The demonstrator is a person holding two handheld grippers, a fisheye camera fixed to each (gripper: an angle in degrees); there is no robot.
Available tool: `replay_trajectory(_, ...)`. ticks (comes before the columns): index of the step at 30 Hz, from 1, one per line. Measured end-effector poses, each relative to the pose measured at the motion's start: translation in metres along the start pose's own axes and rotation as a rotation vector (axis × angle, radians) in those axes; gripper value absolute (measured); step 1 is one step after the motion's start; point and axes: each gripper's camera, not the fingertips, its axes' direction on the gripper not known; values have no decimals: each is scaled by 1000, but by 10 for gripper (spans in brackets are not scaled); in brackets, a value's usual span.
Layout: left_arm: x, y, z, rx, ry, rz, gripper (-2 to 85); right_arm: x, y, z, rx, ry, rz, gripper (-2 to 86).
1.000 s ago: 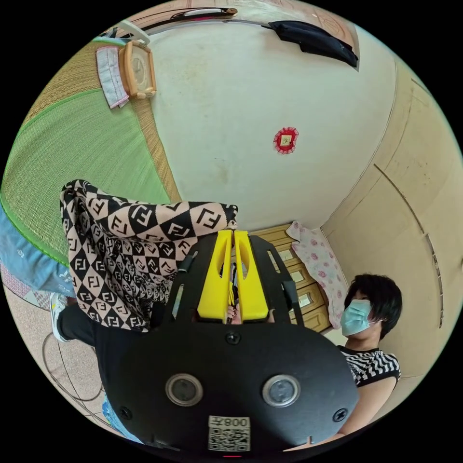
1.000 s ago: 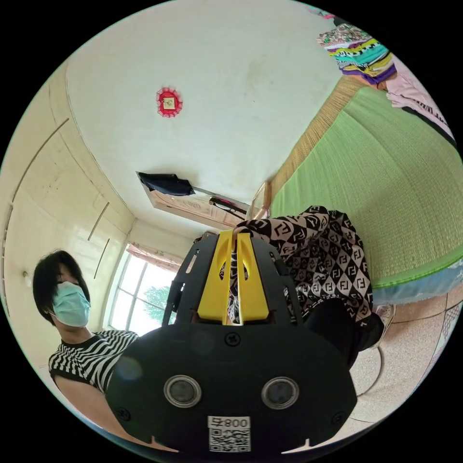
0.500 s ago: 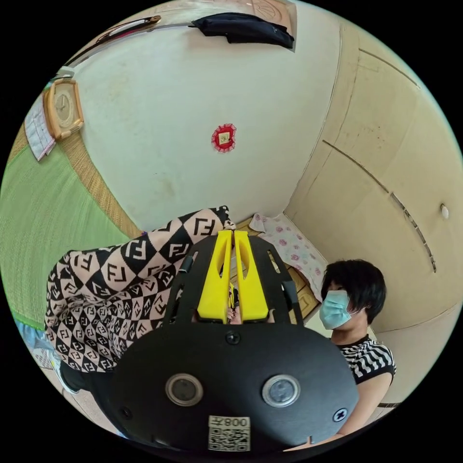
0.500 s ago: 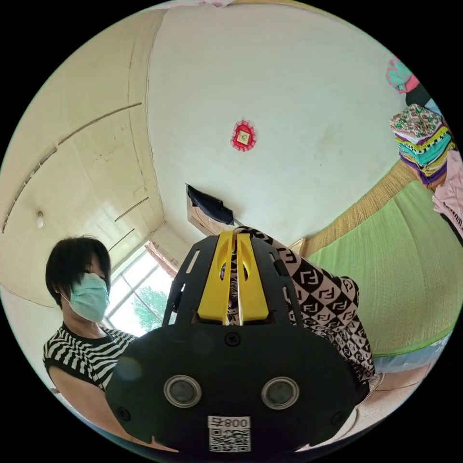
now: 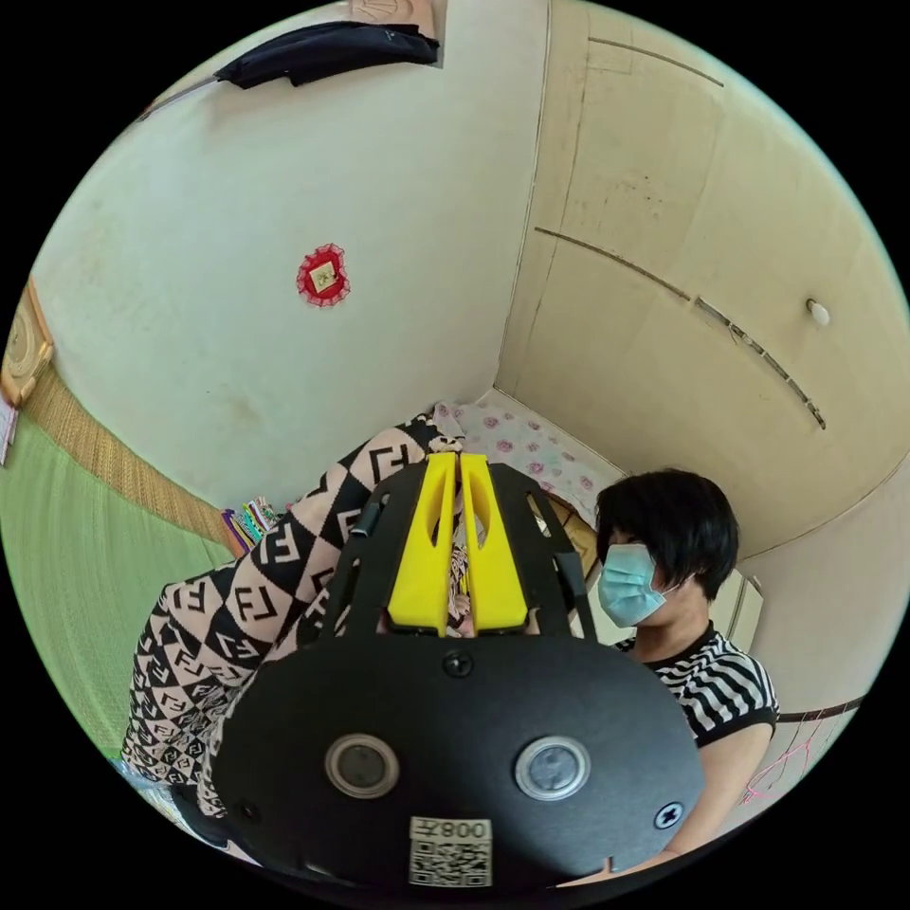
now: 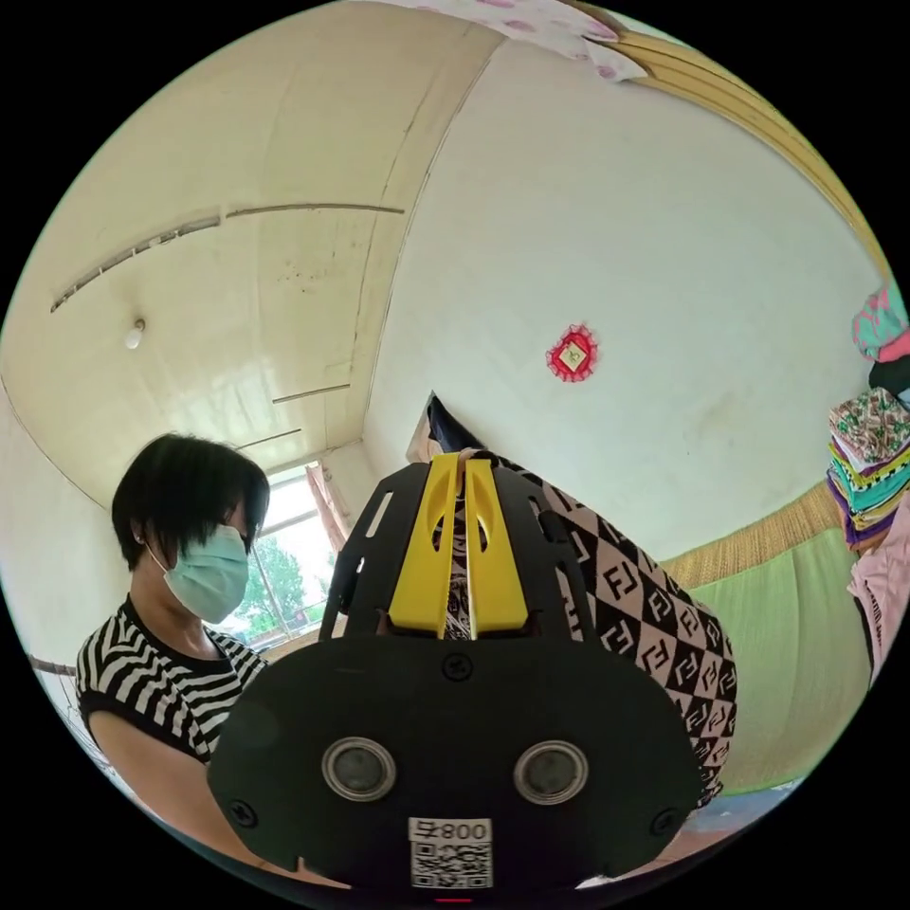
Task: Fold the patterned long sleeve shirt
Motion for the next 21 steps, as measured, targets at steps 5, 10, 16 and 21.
replay_trajectory(5, 43, 1, 9, -25, 26, 91, 5, -64, -3, -5, 39, -10, -119, 5)
replay_trajectory(10, 79, -1, 15, -35, 31, 186, 5, -108, 2, -9, 70, -1, -220, 5)
replay_trajectory(16, 115, -9, 22, -27, 25, 298, 5, -135, 19, -5, 88, 5, -309, 5)
replay_trajectory(21, 132, -18, 25, -6, 10, 369, 6, -139, 39, 4, 92, 19, -373, 5)
